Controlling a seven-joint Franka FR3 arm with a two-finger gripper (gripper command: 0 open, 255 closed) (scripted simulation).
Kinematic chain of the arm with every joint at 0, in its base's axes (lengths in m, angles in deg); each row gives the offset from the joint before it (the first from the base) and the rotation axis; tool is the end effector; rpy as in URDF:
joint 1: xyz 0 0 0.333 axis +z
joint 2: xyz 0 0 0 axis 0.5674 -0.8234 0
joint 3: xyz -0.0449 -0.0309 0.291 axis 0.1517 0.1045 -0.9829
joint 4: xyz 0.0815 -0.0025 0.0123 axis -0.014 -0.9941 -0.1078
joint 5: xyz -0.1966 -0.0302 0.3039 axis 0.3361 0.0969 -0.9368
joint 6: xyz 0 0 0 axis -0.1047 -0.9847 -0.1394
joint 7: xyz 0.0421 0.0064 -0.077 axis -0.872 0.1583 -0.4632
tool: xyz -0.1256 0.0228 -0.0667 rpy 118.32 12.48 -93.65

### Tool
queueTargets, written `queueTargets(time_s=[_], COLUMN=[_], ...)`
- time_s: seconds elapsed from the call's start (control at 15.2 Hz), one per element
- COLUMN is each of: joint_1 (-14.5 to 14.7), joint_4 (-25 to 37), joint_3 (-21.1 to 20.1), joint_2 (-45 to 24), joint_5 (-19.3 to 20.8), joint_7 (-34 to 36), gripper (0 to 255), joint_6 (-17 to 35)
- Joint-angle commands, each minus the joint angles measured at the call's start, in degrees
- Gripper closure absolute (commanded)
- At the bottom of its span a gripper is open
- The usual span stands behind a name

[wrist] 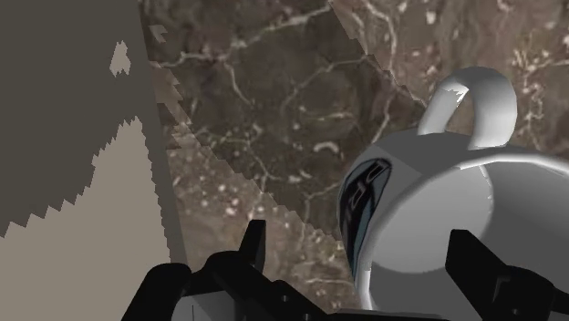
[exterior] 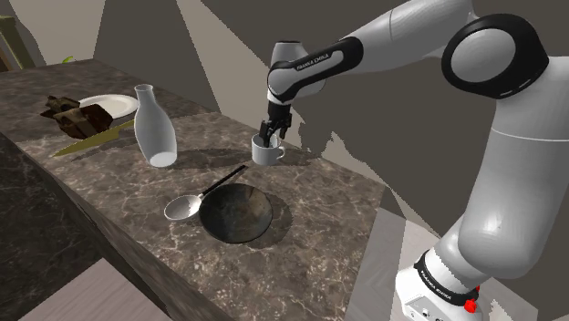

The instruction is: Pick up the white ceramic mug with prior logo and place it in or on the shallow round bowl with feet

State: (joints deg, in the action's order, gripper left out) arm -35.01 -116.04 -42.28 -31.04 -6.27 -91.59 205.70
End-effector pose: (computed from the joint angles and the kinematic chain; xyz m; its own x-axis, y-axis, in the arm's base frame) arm 0.5992 0.0609 0.2991 0.9787 0.2053 -0.0076 0.2047 -0.9775 -0.0507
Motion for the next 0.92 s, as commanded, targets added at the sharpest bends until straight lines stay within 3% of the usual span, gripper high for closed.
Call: queueTargets(time_s=[0.0,0.33,0.4,0.86], joint_1=[0.0,0.0,0.0,0.0], joint_4=[-0.1,-0.1,-0.1,-0.1], joint_3=[0.0,0.0,0.0,0.0], joint_2=[-0.1,-0.1,-0.1,-0.1], joint_5=[0.0,0.0,0.0,0.0], joint_7=[0.0,0.0,0.0,0.0], gripper=[0,0,255,255], joint_6=[0.3,0.2,0.2,0.2])
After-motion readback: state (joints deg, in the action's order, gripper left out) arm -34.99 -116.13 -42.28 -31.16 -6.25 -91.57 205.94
